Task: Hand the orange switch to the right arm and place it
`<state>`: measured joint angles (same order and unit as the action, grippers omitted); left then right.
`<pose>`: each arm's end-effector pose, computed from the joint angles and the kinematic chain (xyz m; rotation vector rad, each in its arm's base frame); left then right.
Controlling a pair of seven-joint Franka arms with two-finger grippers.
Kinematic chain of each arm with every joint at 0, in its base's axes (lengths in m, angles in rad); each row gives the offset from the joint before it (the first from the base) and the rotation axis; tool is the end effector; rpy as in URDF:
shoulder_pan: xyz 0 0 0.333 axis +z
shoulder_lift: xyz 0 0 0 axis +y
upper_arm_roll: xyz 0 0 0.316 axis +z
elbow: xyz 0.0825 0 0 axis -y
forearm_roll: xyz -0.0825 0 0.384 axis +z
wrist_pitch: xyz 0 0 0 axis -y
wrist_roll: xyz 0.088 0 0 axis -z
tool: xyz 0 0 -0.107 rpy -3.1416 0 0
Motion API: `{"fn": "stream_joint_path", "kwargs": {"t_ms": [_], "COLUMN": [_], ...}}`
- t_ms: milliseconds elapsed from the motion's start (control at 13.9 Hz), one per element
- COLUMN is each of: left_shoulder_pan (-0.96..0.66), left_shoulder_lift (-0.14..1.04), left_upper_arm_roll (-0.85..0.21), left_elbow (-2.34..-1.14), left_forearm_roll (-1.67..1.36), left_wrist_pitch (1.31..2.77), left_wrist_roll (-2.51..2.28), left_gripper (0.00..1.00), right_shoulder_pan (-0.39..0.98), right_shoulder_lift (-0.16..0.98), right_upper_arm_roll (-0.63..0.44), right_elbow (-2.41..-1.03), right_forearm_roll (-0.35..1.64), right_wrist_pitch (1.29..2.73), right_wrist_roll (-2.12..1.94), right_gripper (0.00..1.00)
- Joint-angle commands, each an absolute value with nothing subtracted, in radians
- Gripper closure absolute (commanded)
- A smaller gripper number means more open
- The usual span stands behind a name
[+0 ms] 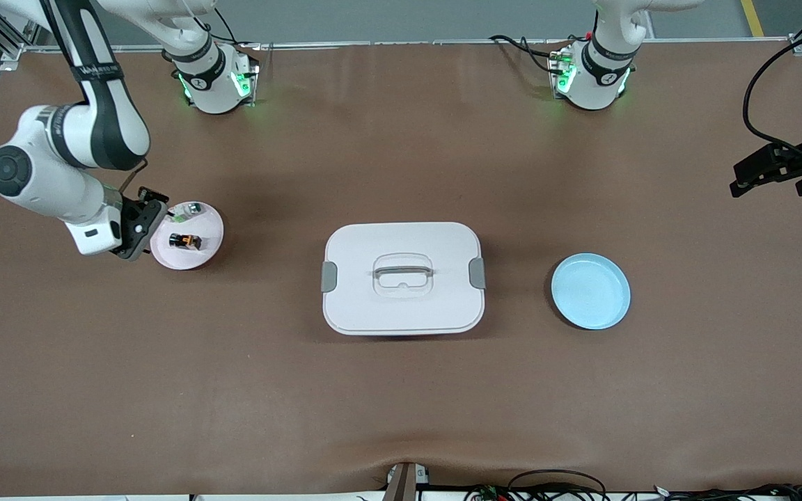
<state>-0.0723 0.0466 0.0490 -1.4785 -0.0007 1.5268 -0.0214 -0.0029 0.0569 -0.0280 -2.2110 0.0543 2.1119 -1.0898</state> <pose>0.5650 -0.0140 0.6379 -3.1401 0.0031 -0.0028 0.5179 -0.0135 0.3412 -2.6287 -1.4829 0.1654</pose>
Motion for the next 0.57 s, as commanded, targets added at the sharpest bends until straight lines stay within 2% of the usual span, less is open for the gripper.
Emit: {"fn": "stream_joint_path", "kwargs": {"t_ms": [0, 503], "left_shoulder_pan": [-0.075, -0.077], "left_shoulder_lift": [0.046, 0.046], "left_upper_arm_roll": [0.051, 0.052], "left_elbow": [-1.465, -1.459], "left_forearm_roll": [-0.015, -0.014], "left_wrist_pitch": [1.528, 1.537], "left_wrist_roll": [-0.018, -0.023], "left_gripper": [0.00, 0.00], "right_shoulder_pan": [-0.009, -0.009], "right_shoulder_lift": [0.044, 0.054], "right_upper_arm_roll": [-0.026, -0.025], "right_elbow": [-2.053, -1.881], "right_forearm_roll": [0.000, -0.009], "right_wrist_pitch": [1.907, 1.777], "right_wrist_roll": [-0.979, -0.665], "right_gripper": [0.00, 0.00]}}
